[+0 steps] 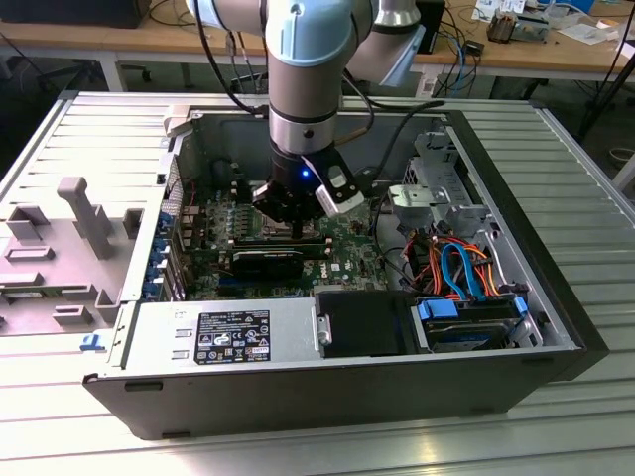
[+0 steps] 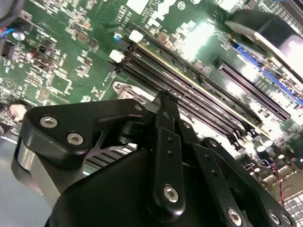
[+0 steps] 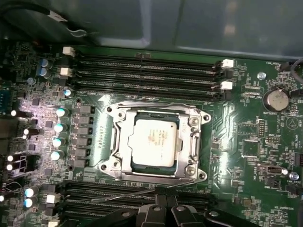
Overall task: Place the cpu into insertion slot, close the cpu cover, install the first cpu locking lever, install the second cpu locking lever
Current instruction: 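Install the second cpu locking lever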
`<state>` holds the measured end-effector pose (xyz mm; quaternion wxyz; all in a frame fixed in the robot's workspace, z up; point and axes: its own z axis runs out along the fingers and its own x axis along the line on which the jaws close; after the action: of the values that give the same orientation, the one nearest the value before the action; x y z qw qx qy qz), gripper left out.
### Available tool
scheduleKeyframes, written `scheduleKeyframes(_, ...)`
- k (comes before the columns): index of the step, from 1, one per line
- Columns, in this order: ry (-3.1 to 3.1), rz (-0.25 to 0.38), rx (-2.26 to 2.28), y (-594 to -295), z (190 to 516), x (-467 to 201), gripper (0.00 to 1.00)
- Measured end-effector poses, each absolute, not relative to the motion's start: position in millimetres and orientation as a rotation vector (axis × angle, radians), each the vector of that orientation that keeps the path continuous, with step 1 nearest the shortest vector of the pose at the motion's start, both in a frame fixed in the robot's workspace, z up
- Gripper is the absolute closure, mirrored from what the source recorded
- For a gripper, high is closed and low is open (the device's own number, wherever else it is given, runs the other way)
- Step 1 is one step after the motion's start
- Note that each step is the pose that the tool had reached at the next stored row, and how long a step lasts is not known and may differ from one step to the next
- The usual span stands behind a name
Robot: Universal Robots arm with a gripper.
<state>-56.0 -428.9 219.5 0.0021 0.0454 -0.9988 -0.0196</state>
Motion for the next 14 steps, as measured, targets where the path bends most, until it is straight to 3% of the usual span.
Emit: scheduleKeyframes(14, -3.135, -0.069, 0.143, -432, 218, -87, 0.89)
